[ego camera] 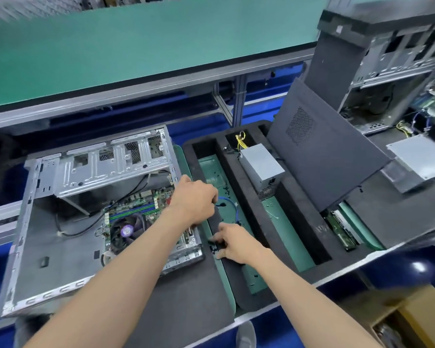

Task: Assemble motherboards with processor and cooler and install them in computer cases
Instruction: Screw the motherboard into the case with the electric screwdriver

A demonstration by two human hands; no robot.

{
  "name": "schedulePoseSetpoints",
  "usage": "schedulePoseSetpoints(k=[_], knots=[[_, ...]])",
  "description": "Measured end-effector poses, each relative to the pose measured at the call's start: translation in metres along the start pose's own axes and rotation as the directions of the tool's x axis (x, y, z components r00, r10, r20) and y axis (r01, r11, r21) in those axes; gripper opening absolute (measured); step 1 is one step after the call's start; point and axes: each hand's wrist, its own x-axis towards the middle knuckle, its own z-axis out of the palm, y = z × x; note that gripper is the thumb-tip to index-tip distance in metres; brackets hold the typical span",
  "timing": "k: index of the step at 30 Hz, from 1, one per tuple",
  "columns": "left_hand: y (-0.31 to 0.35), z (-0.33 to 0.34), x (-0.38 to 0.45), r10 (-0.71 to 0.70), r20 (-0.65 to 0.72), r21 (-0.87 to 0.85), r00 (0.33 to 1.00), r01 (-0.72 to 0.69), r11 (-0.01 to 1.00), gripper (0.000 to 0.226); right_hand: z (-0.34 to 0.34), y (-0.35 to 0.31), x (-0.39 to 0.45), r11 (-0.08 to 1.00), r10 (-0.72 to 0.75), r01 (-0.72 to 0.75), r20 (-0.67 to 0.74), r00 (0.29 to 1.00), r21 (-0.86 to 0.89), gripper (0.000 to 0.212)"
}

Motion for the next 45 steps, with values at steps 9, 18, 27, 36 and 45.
schedulePoseSetpoints(k=[9,18,27,36,45], knots=[[-0.001,0.009,-0.002,-0.061,-0.069,-0.105,0.996,0.053,0.993,0.022,0.004,-0.002,0.007,0.937,-0.232,0.223,-0.002,0.973,-0.269,0.018],[0.002,0.007,-0.006,-0.065,-0.079,-0.086,0.995,0.058,0.995,0.025,0.009,-0.012,0.0,0.775,-0.331,0.309,0.062,0.942,-0.551,0.026],[0.0,0.001,-0.013,-0.372,-0.311,-0.725,0.875,0.035,0.687,0.019,-0.044,-0.025,-0.003,0.962,-0.061,0.161,-0.4,0.915,0.222,0.007],[-0.002,-0.024,-0.017,-0.325,0.185,-0.377,0.927,-0.238,-0.895,0.079,-0.118,-0.107,0.006,0.842,-0.217,0.448,-0.572,0.791,0.299,0.004],[-0.003,-0.027,-0.019,-0.279,0.016,-0.131,0.96,-0.274,-0.953,0.087,-0.127,-0.109,0.007,0.826,-0.268,0.486,-0.56,0.784,0.285,0.017]])
